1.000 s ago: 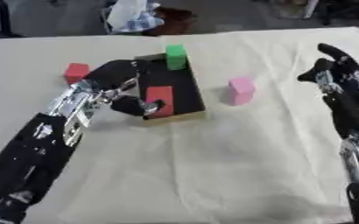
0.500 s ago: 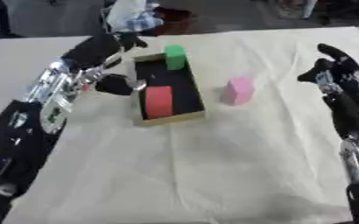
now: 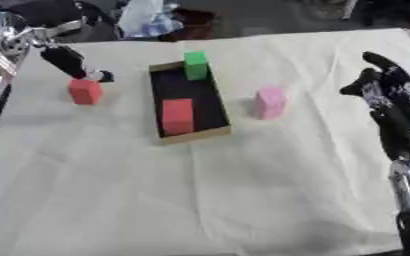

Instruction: Pick up objects on the table and place them in the box.

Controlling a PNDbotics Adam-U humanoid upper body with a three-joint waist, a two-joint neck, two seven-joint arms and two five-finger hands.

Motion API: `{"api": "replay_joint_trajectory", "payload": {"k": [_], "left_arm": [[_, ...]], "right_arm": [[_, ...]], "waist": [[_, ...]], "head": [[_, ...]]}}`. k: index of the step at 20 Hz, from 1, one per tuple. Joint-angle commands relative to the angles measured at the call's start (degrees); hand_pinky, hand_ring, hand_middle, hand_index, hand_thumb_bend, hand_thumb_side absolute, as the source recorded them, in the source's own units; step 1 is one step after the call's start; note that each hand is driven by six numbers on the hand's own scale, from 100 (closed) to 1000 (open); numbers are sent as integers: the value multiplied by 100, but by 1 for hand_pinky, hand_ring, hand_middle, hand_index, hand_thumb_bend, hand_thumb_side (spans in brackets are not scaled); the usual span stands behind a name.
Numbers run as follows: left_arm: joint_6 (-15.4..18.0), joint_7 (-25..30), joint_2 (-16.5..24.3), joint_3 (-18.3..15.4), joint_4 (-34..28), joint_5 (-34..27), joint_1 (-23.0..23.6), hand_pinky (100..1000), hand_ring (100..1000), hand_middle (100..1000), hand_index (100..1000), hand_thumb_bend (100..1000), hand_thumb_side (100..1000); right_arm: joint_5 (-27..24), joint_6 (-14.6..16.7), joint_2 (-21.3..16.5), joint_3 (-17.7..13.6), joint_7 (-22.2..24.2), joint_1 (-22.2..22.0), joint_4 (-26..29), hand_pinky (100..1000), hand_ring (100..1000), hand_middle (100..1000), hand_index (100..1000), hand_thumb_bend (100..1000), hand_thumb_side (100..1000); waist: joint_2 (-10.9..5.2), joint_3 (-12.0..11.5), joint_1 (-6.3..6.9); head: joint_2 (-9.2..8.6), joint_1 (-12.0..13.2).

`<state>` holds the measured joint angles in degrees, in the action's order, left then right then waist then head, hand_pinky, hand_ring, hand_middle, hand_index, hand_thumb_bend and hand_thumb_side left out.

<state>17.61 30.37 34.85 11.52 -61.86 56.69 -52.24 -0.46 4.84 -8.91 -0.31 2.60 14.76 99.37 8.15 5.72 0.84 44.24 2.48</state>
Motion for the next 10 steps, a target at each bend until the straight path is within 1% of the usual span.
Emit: {"api": "replay_joint_trajectory", "payload": {"k": [1, 4, 6, 10], "left_arm": [[220, -28, 86, -240, 721, 653, -325, 857, 838, 844, 941, 681, 428], [360, -264, -70, -437, 1361, 1239, -513, 863, 838, 837, 938, 702, 376], [362, -476, -167, -559, 1640, 1597, -601, 862, 837, 834, 936, 703, 347], [284, -929, -320, -762, 2044, 2060, -681, 856, 825, 819, 923, 662, 285]], "right_arm": [[-66, 18, -118, -9, 25, 75, 32, 717, 578, 467, 865, 100, 503], [-84, 19, -124, -7, 34, 85, 17, 717, 578, 466, 865, 100, 506], [-93, 21, -128, -2, 40, 94, 8, 717, 578, 466, 865, 100, 506], [-105, 25, -129, 7, 56, 121, -3, 717, 578, 466, 865, 100, 504]], "waist": [[26, 21, 70], [45, 41, 57], [58, 49, 47], [86, 75, 28]], "head": [[-12, 4], [-12, 18], [-12, 23], [-12, 7]]}}
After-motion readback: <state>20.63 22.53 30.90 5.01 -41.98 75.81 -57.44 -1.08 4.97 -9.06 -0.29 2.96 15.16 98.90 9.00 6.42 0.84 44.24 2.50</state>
